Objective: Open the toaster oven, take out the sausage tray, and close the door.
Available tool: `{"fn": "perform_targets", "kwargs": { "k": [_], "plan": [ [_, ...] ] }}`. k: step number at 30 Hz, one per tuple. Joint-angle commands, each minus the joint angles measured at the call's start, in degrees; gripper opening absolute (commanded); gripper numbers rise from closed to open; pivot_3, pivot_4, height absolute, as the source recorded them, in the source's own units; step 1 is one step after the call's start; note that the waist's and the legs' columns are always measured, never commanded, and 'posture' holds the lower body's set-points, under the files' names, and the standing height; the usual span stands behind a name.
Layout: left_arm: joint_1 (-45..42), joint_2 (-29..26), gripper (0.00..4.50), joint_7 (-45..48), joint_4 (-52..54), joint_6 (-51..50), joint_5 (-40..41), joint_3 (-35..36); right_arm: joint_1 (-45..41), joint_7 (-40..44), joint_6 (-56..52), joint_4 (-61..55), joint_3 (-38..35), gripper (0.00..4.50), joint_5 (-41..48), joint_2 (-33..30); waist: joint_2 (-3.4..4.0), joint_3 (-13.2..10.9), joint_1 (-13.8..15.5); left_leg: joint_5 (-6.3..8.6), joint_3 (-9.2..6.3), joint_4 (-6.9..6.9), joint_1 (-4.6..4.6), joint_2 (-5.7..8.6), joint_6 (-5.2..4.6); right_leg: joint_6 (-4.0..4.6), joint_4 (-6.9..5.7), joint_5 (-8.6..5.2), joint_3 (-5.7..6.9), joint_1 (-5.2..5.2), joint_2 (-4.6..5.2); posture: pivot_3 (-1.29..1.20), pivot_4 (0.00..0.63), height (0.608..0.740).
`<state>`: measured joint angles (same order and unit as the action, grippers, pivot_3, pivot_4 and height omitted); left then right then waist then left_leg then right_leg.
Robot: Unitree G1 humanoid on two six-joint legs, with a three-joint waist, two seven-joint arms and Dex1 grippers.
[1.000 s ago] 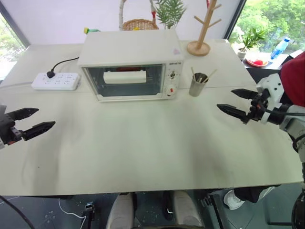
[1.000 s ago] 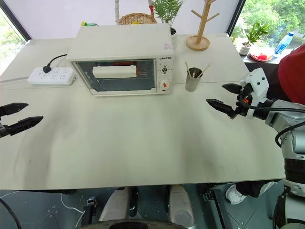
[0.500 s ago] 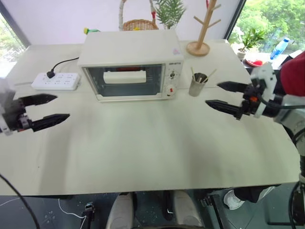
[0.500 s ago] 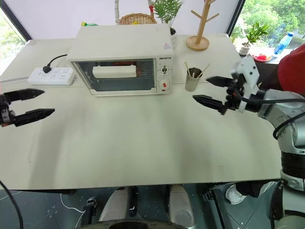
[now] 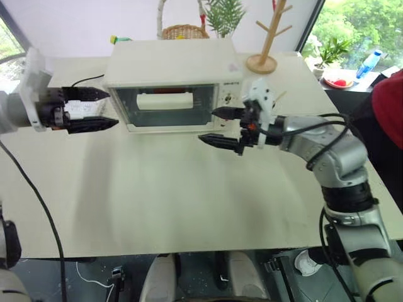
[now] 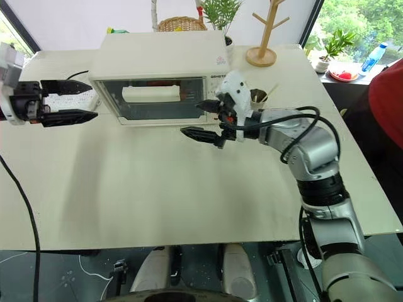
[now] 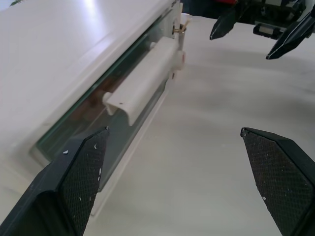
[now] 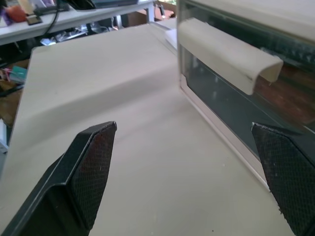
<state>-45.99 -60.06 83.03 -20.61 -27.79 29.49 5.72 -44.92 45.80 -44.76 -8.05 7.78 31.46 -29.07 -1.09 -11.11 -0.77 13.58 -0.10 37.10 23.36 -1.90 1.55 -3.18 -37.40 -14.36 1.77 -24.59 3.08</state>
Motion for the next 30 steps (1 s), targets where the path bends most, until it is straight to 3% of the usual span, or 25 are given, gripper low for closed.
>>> {"fn": "perform_targets", "kwargs": {
  "k": [1, 17, 30],
  "plan": [
    [-3.6, 0.4, 4.5, 3.6, -5.3, 1.6, -2.2, -1.4, -3.1, -1.2, 3.9, 4.2, 1.7, 4.46, -4.0, 3.2, 0.0, 0.0, -0.1, 0.0, -0.01, 0.0, 0.0, 0.0, 0.0, 0.0, -0.03, 0.0, 0.0, 0.0, 0.0, 0.0, 0.15, 0.74],
    [-7.7, 1.8, 4.5, 5.3, -12.7, 5.3, -6.2, -1.0, -12.0, 1.6, 15.2, 21.7, 3.8, 4.46, -14.1, 10.8, 0.0, 0.0, -0.2, 0.0, -0.03, 0.02, 0.03, -0.02, 0.0, 0.0, -0.09, 0.0, -0.01, -0.06, -0.02, 0.0, 0.15, 0.74],
    [-11.3, 3.7, 4.5, 5.0, -16.5, 5.5, -8.7, -2.1, -7.8, 7.3, 12.4, 8.3, 3.6, 4.46, -10.4, 12.0, -0.01, 0.0, -0.4, 0.0, -0.06, 0.02, 0.04, -0.06, -0.01, 0.0, -0.18, 0.0, -0.01, -0.11, -0.08, 0.0, 0.15, 0.74]
  ]
}}
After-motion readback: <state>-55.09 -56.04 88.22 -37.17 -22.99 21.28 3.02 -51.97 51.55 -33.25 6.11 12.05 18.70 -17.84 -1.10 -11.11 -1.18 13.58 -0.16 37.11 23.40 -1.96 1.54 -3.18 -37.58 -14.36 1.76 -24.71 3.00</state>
